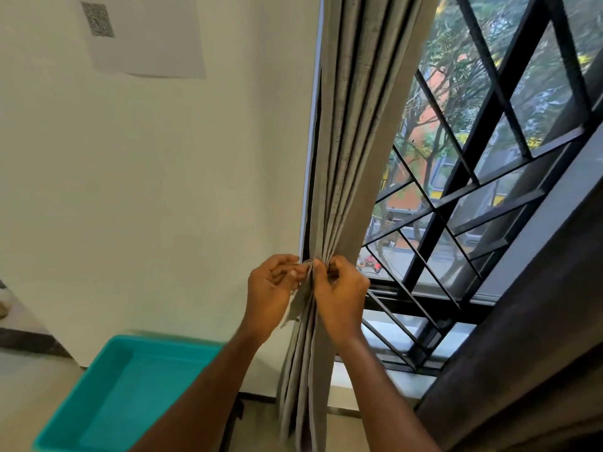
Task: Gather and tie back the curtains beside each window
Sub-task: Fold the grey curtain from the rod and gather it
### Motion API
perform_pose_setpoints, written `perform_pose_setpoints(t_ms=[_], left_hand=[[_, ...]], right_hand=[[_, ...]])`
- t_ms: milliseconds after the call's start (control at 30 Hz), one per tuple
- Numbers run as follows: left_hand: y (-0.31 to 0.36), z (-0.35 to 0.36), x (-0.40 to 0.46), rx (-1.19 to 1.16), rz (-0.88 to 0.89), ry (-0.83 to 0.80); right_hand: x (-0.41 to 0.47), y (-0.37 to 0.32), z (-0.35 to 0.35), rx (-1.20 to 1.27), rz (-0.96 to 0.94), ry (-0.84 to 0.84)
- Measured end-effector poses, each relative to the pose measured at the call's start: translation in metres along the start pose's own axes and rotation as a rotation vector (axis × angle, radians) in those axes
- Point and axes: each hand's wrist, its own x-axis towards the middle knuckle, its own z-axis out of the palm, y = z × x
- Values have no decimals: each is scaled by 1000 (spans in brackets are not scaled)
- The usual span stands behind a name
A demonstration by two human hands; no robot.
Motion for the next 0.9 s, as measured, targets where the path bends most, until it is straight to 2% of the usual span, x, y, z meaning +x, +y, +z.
perform_pose_setpoints(t_ms=[200,500,733,900], left_hand=[[-21,12,-18,255,213,23],[-22,23,-12,439,191,182],[-17,35,-5,545,219,299],[-7,40,-15,371,119,407]], right_hand=[[2,-7,-4,34,31,-41],[-5,-9,-1,44,0,-82],[-7,-9,6,-20,-124,-89],[-4,-5,3,-8,-82,-78]])
